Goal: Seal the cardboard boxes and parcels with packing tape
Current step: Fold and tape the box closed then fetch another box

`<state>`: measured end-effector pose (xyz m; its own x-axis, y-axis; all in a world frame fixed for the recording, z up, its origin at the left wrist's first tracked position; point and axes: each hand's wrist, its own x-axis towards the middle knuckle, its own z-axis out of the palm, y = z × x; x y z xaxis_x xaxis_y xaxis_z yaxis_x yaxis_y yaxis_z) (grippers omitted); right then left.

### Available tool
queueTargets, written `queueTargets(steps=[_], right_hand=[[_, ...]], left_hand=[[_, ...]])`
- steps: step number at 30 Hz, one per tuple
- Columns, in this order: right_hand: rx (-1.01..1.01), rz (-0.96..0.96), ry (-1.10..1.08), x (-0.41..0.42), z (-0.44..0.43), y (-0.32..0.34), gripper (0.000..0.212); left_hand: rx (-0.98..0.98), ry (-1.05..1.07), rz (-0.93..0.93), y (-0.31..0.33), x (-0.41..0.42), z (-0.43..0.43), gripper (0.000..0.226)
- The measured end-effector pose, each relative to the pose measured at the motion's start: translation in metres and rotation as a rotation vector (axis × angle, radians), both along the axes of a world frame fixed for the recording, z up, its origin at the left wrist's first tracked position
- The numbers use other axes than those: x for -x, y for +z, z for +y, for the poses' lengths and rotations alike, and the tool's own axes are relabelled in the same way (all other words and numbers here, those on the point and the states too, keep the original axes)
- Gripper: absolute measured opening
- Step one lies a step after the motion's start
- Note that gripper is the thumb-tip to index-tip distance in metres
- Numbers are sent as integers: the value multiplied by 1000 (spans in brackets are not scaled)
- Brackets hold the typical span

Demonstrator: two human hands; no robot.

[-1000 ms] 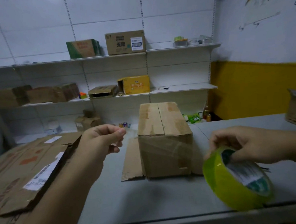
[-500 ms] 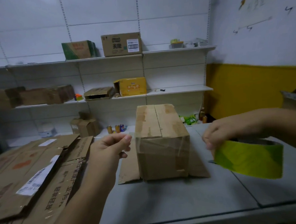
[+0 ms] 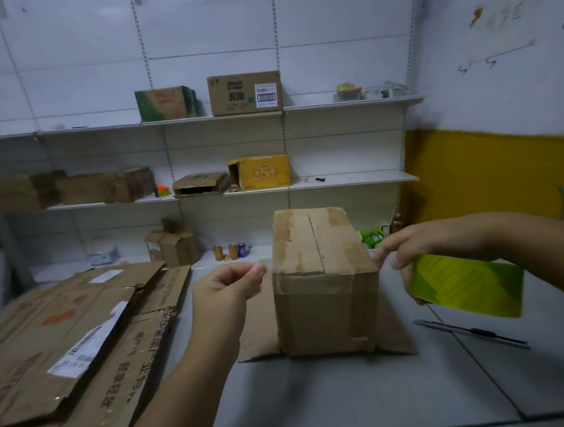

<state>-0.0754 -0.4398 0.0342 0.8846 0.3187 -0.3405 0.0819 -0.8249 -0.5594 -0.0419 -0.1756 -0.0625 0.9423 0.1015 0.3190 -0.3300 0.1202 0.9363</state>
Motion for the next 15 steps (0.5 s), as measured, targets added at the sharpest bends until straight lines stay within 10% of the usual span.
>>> queueTargets(steps=[15], right_hand=[[-158, -107, -10, -46, -10, -39, 25]], left_hand=[[80, -140, 74, -32, -25, -15, 13]])
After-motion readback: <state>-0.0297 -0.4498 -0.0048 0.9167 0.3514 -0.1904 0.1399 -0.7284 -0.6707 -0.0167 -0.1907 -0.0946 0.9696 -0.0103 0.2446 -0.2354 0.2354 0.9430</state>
